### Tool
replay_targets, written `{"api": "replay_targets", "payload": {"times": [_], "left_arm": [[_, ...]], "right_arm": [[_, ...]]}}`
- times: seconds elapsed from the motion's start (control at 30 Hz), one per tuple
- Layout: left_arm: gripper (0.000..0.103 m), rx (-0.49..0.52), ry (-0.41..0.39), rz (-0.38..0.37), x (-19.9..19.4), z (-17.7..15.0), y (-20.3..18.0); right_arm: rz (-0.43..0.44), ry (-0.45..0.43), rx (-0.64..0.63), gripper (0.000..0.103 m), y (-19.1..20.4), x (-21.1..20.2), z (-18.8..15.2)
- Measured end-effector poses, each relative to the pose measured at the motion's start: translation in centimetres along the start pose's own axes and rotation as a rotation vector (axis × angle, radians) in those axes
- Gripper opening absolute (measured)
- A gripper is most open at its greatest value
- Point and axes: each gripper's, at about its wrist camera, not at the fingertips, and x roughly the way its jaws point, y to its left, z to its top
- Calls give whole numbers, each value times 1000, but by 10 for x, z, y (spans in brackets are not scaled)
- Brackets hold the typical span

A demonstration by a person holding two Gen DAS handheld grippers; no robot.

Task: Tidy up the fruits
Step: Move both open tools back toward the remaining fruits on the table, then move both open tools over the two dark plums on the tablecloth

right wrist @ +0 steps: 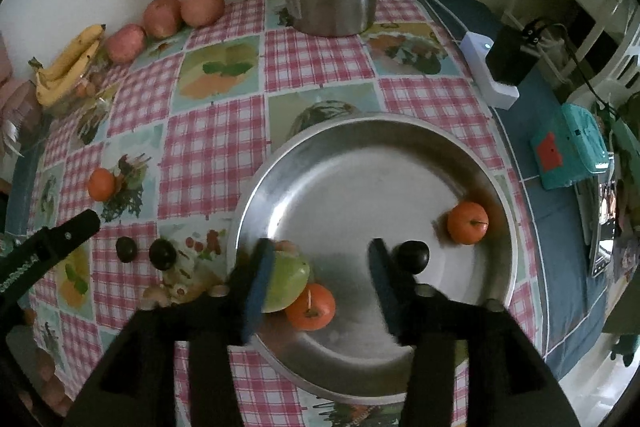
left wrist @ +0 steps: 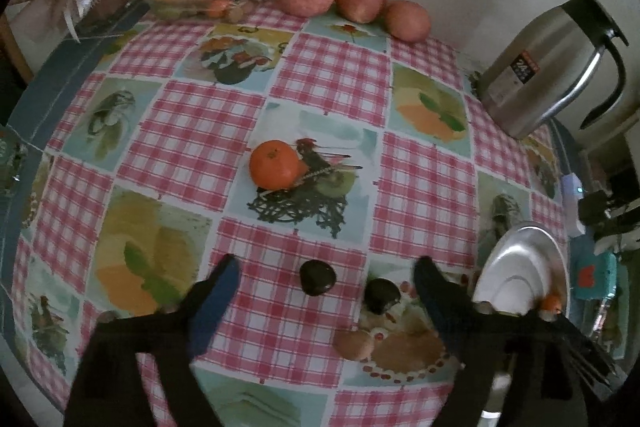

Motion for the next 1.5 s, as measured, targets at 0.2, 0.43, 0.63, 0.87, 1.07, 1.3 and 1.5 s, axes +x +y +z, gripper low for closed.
{"api": "replay_targets", "payload": {"times": [0.2, 0.43, 0.63, 0.87, 1.07, 1.3, 1.5], "left_arm": [[103, 7, -10, 40, 2, -1, 3], [103, 3, -11, 62, 4, -1, 5], [103, 4, -20, 75, 3, 0, 6], [103, 10, -29, 58, 0, 0, 6], [103, 20, -33, 37, -2, 1, 7], [103, 35, -52, 76, -12, 5, 20], [103, 5, -73, 100, -23, 9, 42]], "right_arm": [[-48, 15, -16, 70, 2, 5, 1], [-48, -6, -29, 90, 3, 6, 0], [-31, -30, -28, 101, 2, 4, 1], [-31, -28, -29, 101, 4, 5, 1], [-43, -26, -79, 101, 11, 5, 2], [-12, -39, -80, 101, 17, 1, 3], [60, -73, -77, 101, 32, -9, 4]]}}
